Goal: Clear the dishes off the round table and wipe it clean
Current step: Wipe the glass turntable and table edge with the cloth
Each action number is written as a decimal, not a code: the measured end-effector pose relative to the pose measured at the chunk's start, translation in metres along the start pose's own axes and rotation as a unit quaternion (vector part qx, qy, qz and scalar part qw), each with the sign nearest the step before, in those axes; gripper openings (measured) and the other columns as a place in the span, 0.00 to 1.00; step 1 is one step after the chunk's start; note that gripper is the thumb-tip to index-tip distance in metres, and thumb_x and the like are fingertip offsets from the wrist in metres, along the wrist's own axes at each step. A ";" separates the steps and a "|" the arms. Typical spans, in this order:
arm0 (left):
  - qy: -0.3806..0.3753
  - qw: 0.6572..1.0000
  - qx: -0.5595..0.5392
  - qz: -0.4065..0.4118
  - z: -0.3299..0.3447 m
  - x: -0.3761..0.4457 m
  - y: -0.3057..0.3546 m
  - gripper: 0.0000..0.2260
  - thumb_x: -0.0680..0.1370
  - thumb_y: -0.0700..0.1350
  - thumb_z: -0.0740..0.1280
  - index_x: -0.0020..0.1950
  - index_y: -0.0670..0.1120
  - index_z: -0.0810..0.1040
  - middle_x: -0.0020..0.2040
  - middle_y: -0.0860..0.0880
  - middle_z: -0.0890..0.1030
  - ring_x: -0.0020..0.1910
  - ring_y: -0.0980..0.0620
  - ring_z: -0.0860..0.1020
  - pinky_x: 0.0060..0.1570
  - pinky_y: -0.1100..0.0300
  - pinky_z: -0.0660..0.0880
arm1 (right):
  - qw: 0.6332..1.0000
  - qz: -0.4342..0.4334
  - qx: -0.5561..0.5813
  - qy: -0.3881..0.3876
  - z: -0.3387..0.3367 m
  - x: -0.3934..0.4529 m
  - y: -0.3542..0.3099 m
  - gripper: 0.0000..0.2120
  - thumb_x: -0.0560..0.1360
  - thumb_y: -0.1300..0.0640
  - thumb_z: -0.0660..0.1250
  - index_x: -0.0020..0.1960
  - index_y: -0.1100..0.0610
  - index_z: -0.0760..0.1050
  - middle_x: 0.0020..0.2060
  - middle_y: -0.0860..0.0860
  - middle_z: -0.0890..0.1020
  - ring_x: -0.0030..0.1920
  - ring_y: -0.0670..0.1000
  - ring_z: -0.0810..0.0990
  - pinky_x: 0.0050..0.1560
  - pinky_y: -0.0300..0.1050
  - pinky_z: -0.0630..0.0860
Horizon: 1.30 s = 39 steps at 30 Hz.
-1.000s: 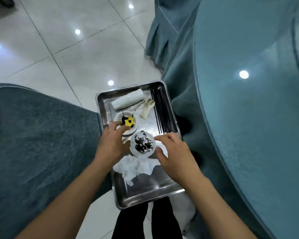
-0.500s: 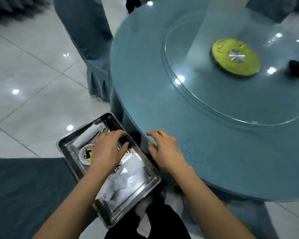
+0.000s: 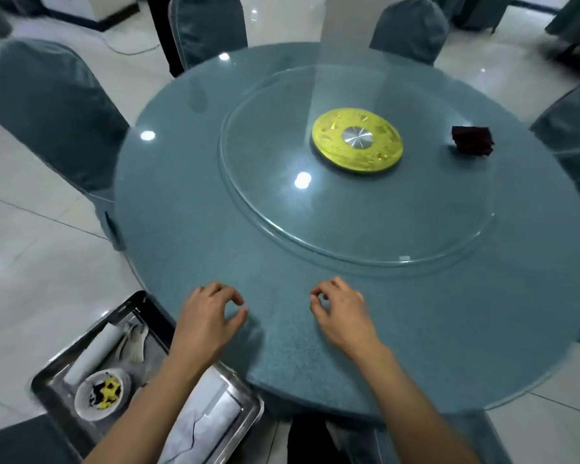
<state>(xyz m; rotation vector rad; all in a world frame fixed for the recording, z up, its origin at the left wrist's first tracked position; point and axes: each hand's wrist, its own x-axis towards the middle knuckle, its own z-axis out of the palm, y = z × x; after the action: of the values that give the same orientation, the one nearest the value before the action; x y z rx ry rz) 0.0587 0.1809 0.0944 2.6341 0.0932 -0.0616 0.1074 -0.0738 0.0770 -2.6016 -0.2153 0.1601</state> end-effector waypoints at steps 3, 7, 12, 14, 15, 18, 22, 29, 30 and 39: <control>-0.010 1.000 -0.006 0.003 0.023 0.029 0.029 0.13 0.74 0.59 0.62 0.46 0.54 0.81 0.47 0.53 0.80 0.47 0.47 0.78 0.51 0.51 0.74 | 1.000 0.020 -0.001 0.003 -0.016 0.030 0.046 0.16 0.74 0.46 0.60 0.56 0.51 0.80 0.52 0.50 0.81 0.54 0.57 0.81 0.55 0.54 0.74; -0.026 1.000 0.005 0.010 0.057 0.064 0.069 0.14 0.74 0.59 0.59 0.47 0.53 0.81 0.46 0.52 0.81 0.45 0.46 0.79 0.48 0.51 0.76 | 0.996 0.051 -0.078 -0.003 -0.041 0.077 0.118 0.23 0.75 0.51 0.66 0.69 0.54 0.74 0.61 0.55 0.79 0.61 0.60 0.77 0.61 0.55 0.73; -0.081 0.997 0.012 0.004 0.082 0.098 0.114 0.08 0.77 0.52 0.65 0.50 0.52 0.82 0.49 0.52 0.82 0.48 0.46 0.79 0.49 0.52 0.75 | 0.976 0.130 -0.170 -0.034 -0.069 0.124 0.206 0.28 0.78 0.51 0.63 0.77 0.55 0.63 0.73 0.54 0.70 0.70 0.57 0.71 0.69 0.54 0.65; -0.099 0.995 0.014 0.012 0.089 0.110 0.128 0.05 0.79 0.48 0.67 0.53 0.51 0.82 0.52 0.51 0.82 0.50 0.46 0.79 0.51 0.53 0.75 | 0.970 0.142 -0.184 -0.074 -0.068 0.129 0.227 0.29 0.80 0.49 0.60 0.78 0.56 0.61 0.77 0.53 0.66 0.74 0.56 0.67 0.74 0.54 0.59; -0.106 0.994 0.014 0.015 0.093 0.116 0.134 0.06 0.79 0.47 0.67 0.54 0.51 0.82 0.53 0.51 0.81 0.51 0.46 0.79 0.51 0.53 0.75 | 0.969 0.141 -0.184 -0.086 -0.064 0.128 0.234 0.29 0.80 0.48 0.58 0.78 0.56 0.60 0.77 0.54 0.65 0.75 0.56 0.66 0.76 0.54 0.56; -0.127 0.992 0.006 0.024 0.103 0.130 0.146 0.10 0.79 0.49 0.63 0.56 0.50 0.81 0.54 0.51 0.81 0.53 0.46 0.79 0.53 0.52 0.76 | 0.969 0.138 -0.178 -0.097 -0.052 0.121 0.236 0.37 0.73 0.44 0.51 0.79 0.59 0.59 0.78 0.55 0.64 0.77 0.55 0.62 0.78 0.54 0.51; -0.139 0.990 0.003 0.038 0.114 0.147 0.163 0.09 0.80 0.45 0.65 0.59 0.49 0.80 0.56 0.50 0.81 0.54 0.46 0.79 0.55 0.52 0.75 | 0.972 0.143 -0.157 -0.101 -0.044 0.124 0.219 0.41 0.71 0.43 0.47 0.80 0.62 0.54 0.79 0.58 0.59 0.79 0.56 0.57 0.79 0.52 0.45; -0.142 0.986 -0.003 0.089 0.141 0.185 0.197 0.07 0.79 0.45 0.66 0.55 0.48 0.79 0.51 0.49 0.81 0.49 0.44 0.80 0.51 0.48 0.77 | 0.985 0.020 -0.077 -0.150 -0.034 0.122 0.193 0.33 0.76 0.46 0.46 0.80 0.56 0.58 0.79 0.55 0.62 0.79 0.53 0.58 0.78 0.48 0.41; -0.146 0.985 0.001 0.093 0.145 0.190 0.202 0.07 0.78 0.45 0.66 0.55 0.48 0.79 0.51 0.49 0.81 0.49 0.44 0.80 0.51 0.49 0.76 | 0.986 -0.003 -0.053 -0.158 -0.038 0.124 0.197 0.30 0.78 0.49 0.53 0.79 0.53 0.60 0.77 0.52 0.65 0.77 0.51 0.61 0.79 0.47 0.44; -0.180 0.979 0.020 0.097 0.170 0.212 0.222 0.10 0.80 0.44 0.65 0.60 0.47 0.78 0.55 0.48 0.80 0.52 0.44 0.79 0.54 0.50 0.76 | 0.990 0.098 -0.098 0.012 -0.102 0.168 0.296 0.22 0.76 0.56 0.65 0.70 0.54 0.73 0.66 0.53 0.76 0.64 0.58 0.75 0.64 0.55 0.69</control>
<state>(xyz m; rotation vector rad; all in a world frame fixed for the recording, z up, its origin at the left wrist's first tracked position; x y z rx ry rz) 0.2827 -0.0839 0.0396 2.6118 -0.2900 -0.4759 0.3239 -0.3452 0.0012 -2.8161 0.0360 0.1849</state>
